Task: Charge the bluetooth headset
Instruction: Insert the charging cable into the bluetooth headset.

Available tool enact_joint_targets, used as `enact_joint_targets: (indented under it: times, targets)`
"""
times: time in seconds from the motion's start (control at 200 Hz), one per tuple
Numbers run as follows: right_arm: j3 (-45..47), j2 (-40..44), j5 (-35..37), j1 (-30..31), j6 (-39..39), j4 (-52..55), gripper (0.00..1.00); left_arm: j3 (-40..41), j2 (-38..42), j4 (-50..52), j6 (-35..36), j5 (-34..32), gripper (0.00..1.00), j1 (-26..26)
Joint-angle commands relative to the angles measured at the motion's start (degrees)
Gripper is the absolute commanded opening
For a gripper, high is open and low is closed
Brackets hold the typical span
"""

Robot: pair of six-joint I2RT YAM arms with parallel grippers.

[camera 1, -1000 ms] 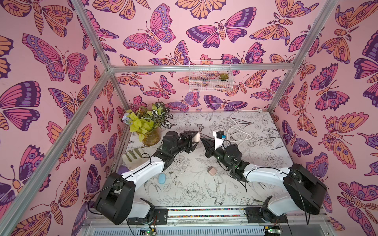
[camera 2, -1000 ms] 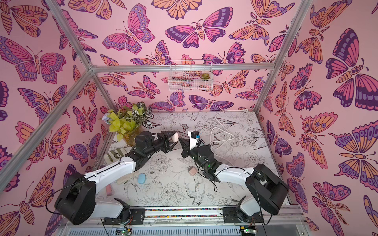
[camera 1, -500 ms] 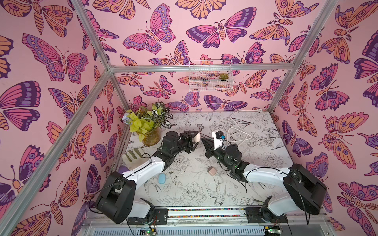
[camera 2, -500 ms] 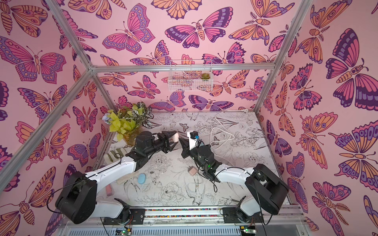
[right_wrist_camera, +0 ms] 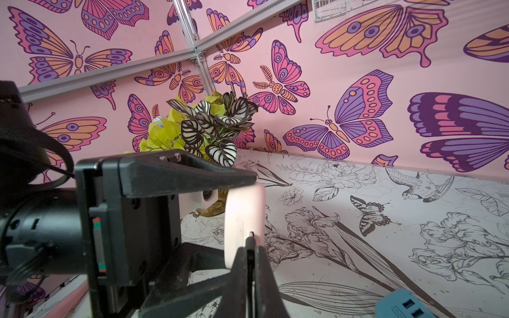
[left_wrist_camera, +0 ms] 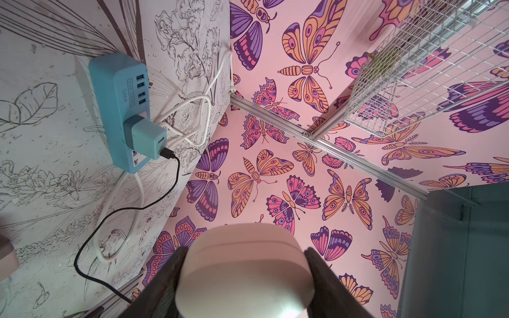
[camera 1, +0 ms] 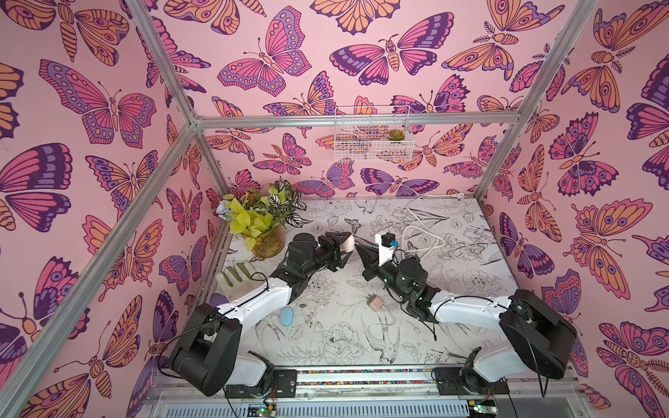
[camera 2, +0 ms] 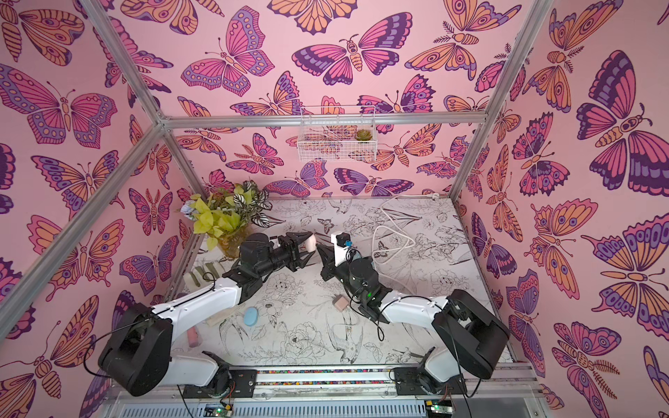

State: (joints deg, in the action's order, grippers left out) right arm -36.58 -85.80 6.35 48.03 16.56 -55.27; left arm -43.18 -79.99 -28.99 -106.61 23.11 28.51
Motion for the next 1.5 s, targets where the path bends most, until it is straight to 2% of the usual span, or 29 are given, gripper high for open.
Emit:
enact_joint_targets:
  times: [0.0,0.175,0.406,0.671,0.777,1.208,1.493]
  targets:
    - [-1.04,-2.57,-4.06,0.49,1.91,0.26,0.00,0.16,0.41,-3.42,-0.01,5.82,0.28,1.71]
    - [-2.40,-3.91,-5.29,0.53,4.84,2.26,0.00,-1.65,0.53,-0.38,2.82,7.06,0.19,1.72]
    - [-3.91,-3.86,-4.92,0.49,5.65,5.83,0.00,-2.31,1.15,3.29,5.39,7.37,0.15,1.94]
    - [-5.69,-6.10,-6.47,0.49,7.10,5.99,0.00,-3.95,0.02,3.99,7.29,9.05,0.09,3.34]
    - [-6.46,-7.16,-7.38,0.49,7.81,5.61,0.00,-4.62,-0.41,3.99,7.75,9.67,0.04,3.70]
    - [-8.16,-7.82,-7.84,0.53,8.64,6.65,0.00,-6.70,-1.65,4.58,9.74,11.68,0.00,5.49]
    - [-6.82,-6.23,-7.01,0.50,8.34,8.94,0.00,-3.94,1.63,9.92,10.63,7.22,0.00,3.23]
